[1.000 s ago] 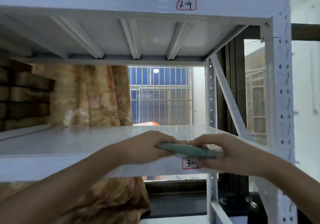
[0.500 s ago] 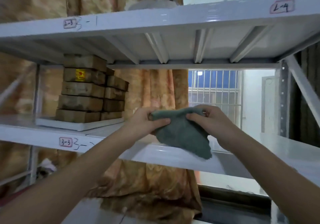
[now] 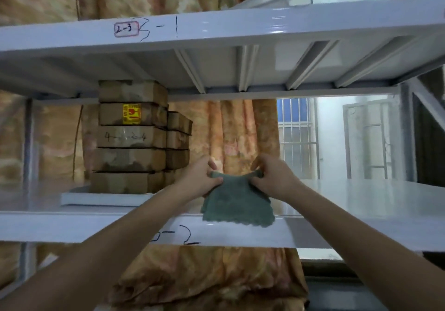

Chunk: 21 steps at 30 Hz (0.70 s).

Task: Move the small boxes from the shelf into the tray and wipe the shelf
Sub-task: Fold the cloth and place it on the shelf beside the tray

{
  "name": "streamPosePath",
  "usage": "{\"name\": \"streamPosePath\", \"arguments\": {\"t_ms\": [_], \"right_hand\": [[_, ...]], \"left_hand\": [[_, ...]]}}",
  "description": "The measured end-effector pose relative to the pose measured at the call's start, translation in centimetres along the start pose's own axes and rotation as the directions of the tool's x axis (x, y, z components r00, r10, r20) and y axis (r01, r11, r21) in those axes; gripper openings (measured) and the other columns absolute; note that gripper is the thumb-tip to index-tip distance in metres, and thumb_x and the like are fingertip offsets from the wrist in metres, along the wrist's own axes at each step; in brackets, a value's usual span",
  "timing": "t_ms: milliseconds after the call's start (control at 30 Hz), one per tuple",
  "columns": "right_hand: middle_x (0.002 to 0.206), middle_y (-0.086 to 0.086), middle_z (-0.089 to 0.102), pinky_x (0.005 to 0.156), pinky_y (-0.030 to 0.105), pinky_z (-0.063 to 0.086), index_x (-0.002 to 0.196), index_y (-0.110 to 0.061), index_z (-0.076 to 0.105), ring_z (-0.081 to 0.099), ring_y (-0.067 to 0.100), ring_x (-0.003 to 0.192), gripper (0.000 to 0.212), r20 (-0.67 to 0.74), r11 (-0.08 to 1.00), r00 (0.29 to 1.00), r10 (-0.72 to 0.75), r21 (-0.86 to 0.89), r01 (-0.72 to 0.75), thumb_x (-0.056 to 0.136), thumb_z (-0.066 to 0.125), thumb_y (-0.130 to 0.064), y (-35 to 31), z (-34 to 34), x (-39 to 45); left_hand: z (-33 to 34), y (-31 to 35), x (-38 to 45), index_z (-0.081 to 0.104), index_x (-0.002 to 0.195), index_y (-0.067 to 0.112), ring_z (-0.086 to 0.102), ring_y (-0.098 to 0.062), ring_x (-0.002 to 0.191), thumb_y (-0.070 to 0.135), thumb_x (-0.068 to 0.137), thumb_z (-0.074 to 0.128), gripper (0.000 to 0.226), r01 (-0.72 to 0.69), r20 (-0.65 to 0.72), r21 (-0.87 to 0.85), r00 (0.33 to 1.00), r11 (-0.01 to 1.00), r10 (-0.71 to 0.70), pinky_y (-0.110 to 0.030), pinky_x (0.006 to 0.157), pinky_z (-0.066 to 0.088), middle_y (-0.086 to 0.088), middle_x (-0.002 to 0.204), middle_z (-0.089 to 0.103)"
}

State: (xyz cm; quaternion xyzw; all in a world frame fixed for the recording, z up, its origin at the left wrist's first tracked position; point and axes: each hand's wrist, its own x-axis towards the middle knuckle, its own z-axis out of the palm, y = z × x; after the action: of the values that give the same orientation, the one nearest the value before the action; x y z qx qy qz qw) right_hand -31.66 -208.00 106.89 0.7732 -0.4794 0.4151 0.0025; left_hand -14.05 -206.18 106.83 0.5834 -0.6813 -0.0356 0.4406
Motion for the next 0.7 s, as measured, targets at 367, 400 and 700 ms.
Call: {"name": "streamPosePath", "arguments": {"t_ms": [367, 400, 700], "right_hand": [[0.111, -0.017, 0.064, 0.096, 0.028, 0.048, 0.110, -0.034, 0.068, 0.058, 0.001, 0.103, 0.034, 0.535, 0.970, 0.810, -0.241, 0.107, 0.218, 0.081, 0.066, -0.051, 1.4, -2.5, -3.4], [0.113, -0.018, 0.062, 0.097, 0.028, 0.047, 0.112, -0.036, 0.066, 0.057, 0.000, 0.105, 0.039, 0.552, 0.965, 0.795, -0.252, 0.084, 0.248, 0.077, 0.069, -0.052, 1.4, -2.6, -3.5], [0.097, 0.004, 0.072, 0.088, 0.040, 0.054, 0.098, -0.018, 0.075, 0.068, 0.023, 0.089, 0.017, 0.513, 0.957, 0.809, -0.285, 0.196, 0.213, 0.085, 0.069, -0.027, 0.6, -2.8, -2.3]], "left_hand": [[-2.8, -1.5, -3.5, 0.061, 0.119, 0.029, 0.052, 0.007, 0.106, 0.039, 0.083, 0.068, 0.038, -0.296, 0.561, 0.008, 0.792, 0.955, 0.241, 0.000, 0.082, 0.040, 0.025, 0.109, 0.053], [-3.0, -1.7, -3.4, 0.060, 0.120, 0.029, 0.051, 0.008, 0.107, 0.038, 0.082, 0.070, 0.040, -0.306, 0.575, 0.018, 0.782, 0.952, 0.241, 0.002, 0.083, 0.039, 0.025, 0.112, 0.052], [-3.2, -1.3, -1.5, 0.071, 0.105, 0.010, 0.060, 0.005, 0.073, 0.020, 0.090, 0.063, 0.019, -0.283, 0.548, -0.130, 0.778, 0.950, 0.307, -0.009, 0.067, 0.044, 0.002, 0.095, 0.070]]}}
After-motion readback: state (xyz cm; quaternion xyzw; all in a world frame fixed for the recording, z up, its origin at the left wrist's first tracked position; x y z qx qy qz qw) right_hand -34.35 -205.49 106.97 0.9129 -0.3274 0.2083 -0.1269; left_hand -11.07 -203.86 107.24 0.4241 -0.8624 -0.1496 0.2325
